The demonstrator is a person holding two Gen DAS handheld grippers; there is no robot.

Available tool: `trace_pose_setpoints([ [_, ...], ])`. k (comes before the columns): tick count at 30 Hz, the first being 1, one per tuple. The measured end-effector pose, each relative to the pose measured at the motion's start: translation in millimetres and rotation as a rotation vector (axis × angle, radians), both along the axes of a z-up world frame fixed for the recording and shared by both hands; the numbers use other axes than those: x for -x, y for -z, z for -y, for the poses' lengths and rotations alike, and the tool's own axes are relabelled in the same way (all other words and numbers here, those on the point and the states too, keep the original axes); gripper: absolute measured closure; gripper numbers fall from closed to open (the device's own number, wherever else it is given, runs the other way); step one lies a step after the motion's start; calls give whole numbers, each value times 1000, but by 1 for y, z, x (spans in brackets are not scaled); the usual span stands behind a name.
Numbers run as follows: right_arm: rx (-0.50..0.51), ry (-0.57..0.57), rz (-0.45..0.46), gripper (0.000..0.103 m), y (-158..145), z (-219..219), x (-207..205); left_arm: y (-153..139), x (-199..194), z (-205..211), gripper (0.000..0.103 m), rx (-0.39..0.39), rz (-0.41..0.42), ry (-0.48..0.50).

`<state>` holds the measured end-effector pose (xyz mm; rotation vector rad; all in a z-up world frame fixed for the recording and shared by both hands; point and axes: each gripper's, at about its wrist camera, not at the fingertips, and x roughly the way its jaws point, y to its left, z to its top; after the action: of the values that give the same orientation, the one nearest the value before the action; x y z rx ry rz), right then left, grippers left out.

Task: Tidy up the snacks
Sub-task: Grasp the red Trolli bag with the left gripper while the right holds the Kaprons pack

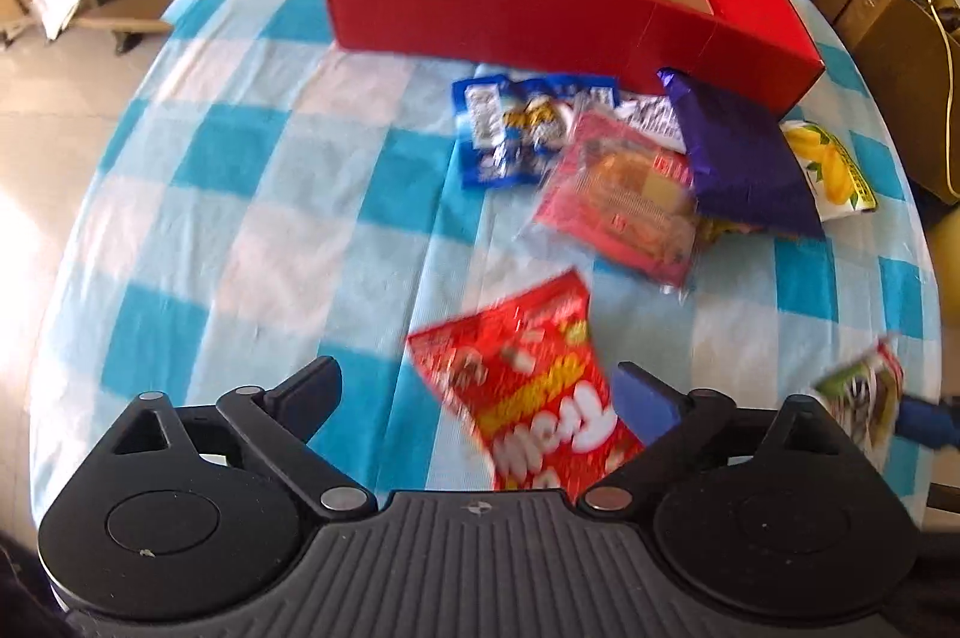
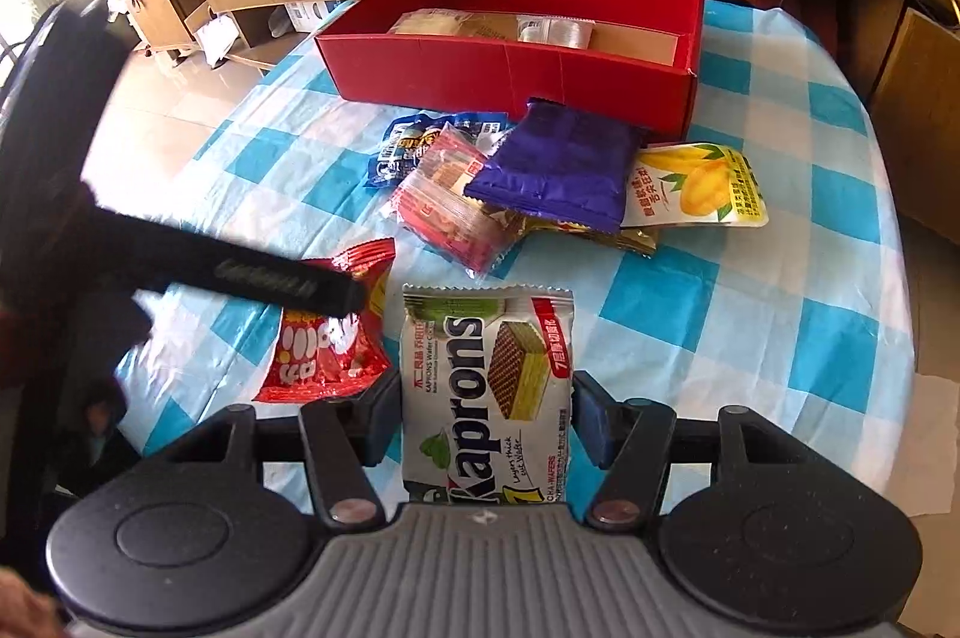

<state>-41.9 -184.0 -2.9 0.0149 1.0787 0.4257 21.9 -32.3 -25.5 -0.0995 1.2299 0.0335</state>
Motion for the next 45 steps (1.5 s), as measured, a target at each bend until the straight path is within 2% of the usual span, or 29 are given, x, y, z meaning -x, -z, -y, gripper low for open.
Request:
trace_pose_setpoints([
  [2, 1, 0, 3, 40, -1, -1, 0, 7, -3, 0, 3, 12, -23, -29],
  [4, 7, 4, 7, 40, -1, -1, 0, 11, -7, 0, 2, 58, -28, -82],
  [6, 6, 16, 9, 40, -2, 2, 1, 15, -10, 4, 3, 85, -32, -91],
  [9, -2, 36, 14, 40, -4, 9, 2, 19, -12, 15, 5, 37, -28, -82],
  [13, -15, 49, 21, 40, -6, 16, 3, 16, -11, 23, 19, 21, -7, -21],
  [15, -16, 52, 18, 40, -6, 17, 2, 14, -9, 26, 24, 19, -15, 43],
  [18, -21, 50, 21, 40, -7, 16, 2, 12, -2, 32, 20, 11, -54, 165],
  [20, -20, 47, 21, 40, -7, 15, 2, 12, 3, 36, 13, -27, -63, 248],
  [24, -17, 59, 10, 40, -5, 17, 2, 12, 7, 40, 9, -66, -56, 389],
  [26, -15, 74, 0, 40, -4, 19, 1, 11, 7, 46, 5, -73, -55, 494],
  [29, -11, 93, -9, 40, -2, 21, 0, 9, 12, 52, 5, -93, -45, 644],
  [31, -4, 98, -18, 40, 1, 20, -1, 8, 17, 51, 5, -83, -27, 684],
  [33, 3, 102, -35, 40, 4, 20, -4, 7, 24, 53, 5, -77, -5, 773],
  [39, 19, 90, -64, 40, 9, 10, -11, 12, 50, 70, 4, -331, 92, 1177],
  [41, 25, 85, -75, 40, 12, 7, -14, 18, 46, 72, 4, -343, 77, 1255],
  [45, 33, 80, -92, 40, 16, 4, -17, 29, 29, 80, 3, -307, 69, 1307],
])
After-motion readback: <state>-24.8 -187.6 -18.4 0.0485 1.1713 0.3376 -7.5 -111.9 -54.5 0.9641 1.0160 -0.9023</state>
